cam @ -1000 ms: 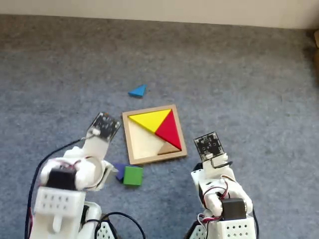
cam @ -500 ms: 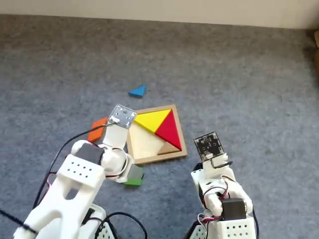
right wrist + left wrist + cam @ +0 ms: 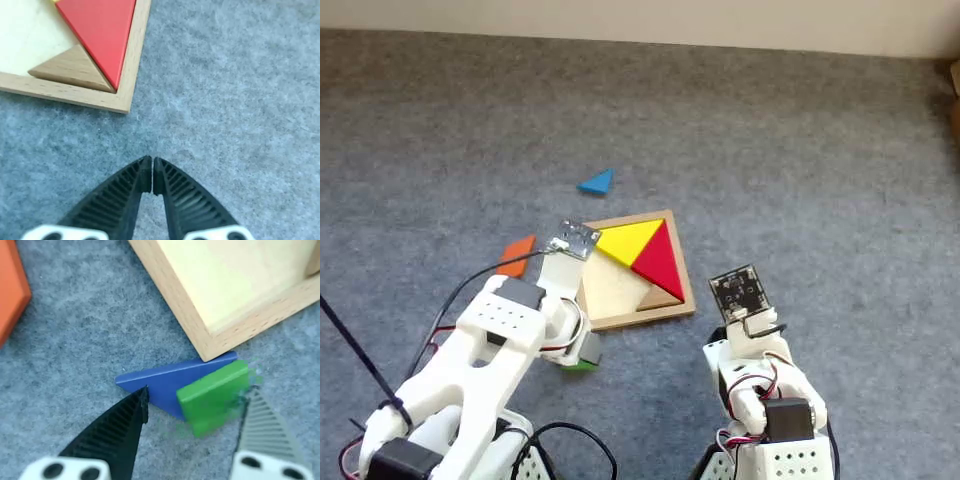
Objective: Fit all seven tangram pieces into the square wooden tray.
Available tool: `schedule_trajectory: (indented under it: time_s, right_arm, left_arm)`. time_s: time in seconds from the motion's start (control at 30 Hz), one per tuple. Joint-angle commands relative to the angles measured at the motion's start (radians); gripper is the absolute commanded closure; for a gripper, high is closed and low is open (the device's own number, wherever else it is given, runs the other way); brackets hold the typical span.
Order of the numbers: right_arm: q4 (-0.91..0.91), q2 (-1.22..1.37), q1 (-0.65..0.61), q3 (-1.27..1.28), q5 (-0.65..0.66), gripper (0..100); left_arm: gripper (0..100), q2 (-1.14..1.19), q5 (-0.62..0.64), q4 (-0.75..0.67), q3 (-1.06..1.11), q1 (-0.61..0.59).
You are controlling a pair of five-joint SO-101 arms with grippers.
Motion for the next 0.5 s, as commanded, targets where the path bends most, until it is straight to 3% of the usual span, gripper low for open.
schedule_trajectory:
  time_s: [0.0,0.47]
  right_arm:
    - [-0.018,-0.018,0.01,0.113,0.0,97.4]
    - [-0.018,-0.018,0.01,0.113,0.0,97.4]
  left_arm:
    - [80,0.012,0.002,-0.014,-0.025,0.019]
    - [87,0.002,-0.002,-0.003,-0.088,0.016]
